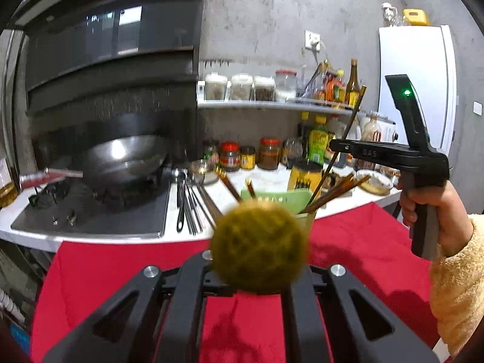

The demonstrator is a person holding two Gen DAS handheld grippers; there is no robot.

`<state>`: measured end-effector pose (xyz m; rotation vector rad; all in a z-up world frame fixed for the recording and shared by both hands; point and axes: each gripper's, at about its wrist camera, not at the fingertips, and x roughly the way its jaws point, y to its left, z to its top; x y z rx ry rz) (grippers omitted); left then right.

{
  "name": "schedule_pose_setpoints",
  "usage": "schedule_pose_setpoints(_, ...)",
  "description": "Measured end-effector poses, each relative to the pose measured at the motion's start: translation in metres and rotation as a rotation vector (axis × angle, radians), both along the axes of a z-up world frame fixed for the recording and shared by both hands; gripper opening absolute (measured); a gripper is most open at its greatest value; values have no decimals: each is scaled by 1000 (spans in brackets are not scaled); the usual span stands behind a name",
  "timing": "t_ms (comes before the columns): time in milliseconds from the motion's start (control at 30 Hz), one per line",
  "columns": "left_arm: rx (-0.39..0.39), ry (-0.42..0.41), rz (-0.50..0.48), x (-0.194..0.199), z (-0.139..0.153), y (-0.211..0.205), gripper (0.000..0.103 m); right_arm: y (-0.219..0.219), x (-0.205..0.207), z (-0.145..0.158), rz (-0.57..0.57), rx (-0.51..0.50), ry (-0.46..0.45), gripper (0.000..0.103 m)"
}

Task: Organize utensils
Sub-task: 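Lower the chopstick into the green holder and open the left gripper while the right gripper releases its own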

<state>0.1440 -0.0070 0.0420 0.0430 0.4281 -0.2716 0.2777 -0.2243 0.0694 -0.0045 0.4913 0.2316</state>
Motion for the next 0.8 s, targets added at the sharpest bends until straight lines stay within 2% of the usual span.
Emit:
schedule_pose_setpoints(33, -2, 7, 0, 1, -2, 1, 5, 0, 2, -3, 2, 1, 15, 9)
schedule_pose_setpoints(100, -6, 15, -6, 2, -3, 1, 5, -1, 2, -7, -2, 7, 22, 18)
schedule_pose_setpoints(200, -9, 6, -20, 2, 4, -5, 5, -6, -8, -2, -10, 12, -2, 27)
schedule_pose_setpoints(300, -10, -12, -41, 5, 13, -16, 5, -13, -22, 8, -24, 13, -46, 30)
schedule_pose_setpoints(567, 21, -102, -73, 36, 50, -67, 5, -36, -47, 11, -60, 17, -109, 32)
schedule_pose_setpoints(800, 61, -10, -26, 104, 26, -92, 5, -39, -24, -8, -43, 36, -61, 32)
